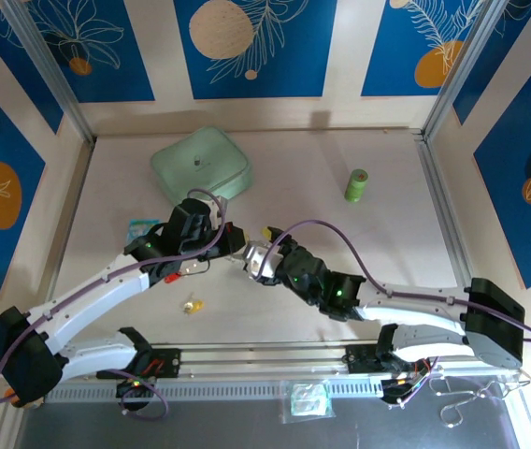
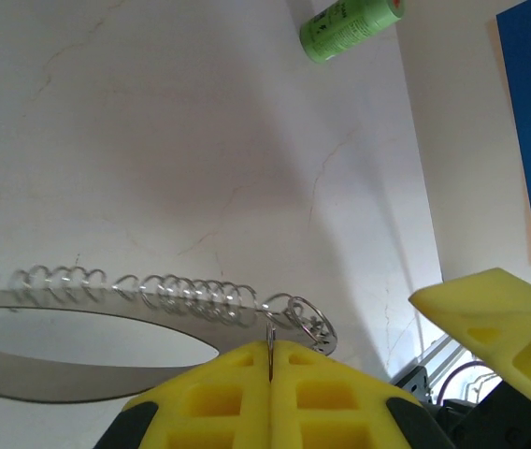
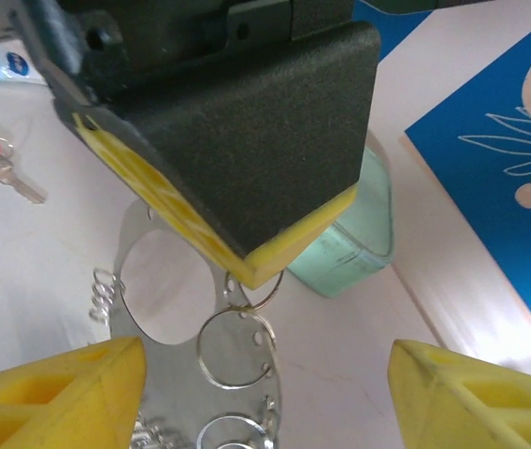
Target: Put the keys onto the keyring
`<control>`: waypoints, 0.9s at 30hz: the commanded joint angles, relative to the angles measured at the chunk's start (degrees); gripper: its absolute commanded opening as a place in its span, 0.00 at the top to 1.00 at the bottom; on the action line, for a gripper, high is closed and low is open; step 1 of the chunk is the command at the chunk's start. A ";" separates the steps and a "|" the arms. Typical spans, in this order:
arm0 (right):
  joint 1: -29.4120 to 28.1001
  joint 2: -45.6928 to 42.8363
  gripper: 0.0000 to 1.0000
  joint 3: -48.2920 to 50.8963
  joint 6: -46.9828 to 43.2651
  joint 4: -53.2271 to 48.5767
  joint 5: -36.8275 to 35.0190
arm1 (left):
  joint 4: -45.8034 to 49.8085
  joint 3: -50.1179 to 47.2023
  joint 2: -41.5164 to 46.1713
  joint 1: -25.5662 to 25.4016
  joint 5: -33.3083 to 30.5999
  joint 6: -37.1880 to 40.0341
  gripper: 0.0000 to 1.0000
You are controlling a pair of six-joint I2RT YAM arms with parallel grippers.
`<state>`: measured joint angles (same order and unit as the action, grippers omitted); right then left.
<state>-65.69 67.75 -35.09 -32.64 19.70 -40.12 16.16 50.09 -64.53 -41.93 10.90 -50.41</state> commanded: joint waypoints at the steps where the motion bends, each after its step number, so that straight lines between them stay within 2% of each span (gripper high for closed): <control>1: 1.15 0.87 0.30 -0.51 -3.87 4.27 -1.09 | -0.30 1.35 0.27 -0.55 1.32 -0.92 1.00; 5: 2.75 1.22 0.30 -0.87 -2.83 3.78 1.18 | -1.61 0.22 0.20 -0.47 1.93 -0.44 1.00; 12: 3.43 0.19 0.30 0.40 -3.24 7.45 -0.26 | -1.38 -0.69 0.04 -0.55 2.08 0.05 1.00; 16: 3.57 -4.72 0.30 1.72 -1.37 7.54 0.13 | -0.61 -0.78 -0.15 -0.56 1.67 0.49 1.00; 19: 4.13 -7.75 0.31 2.37 -0.08 5.93 -3.07 | -0.64 -0.69 -0.20 -0.61 1.76 0.91 1.00; 23: 5.86 -11.39 0.32 1.80 7.12 -1.70 -7.42 | 0.04 -0.32 0.12 -0.60 1.04 3.14 1.00; 27: 7.77 -15.51 0.37 -0.18 19.54 -15.16 -1.48 | 1.58 0.06 1.29 -1.10 -2.62 10.53 1.00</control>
<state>-58.94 54.61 -33.39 -24.05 14.33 -43.38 16.60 49.76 -64.66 -42.04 10.83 -46.17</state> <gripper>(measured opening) 0.635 0.043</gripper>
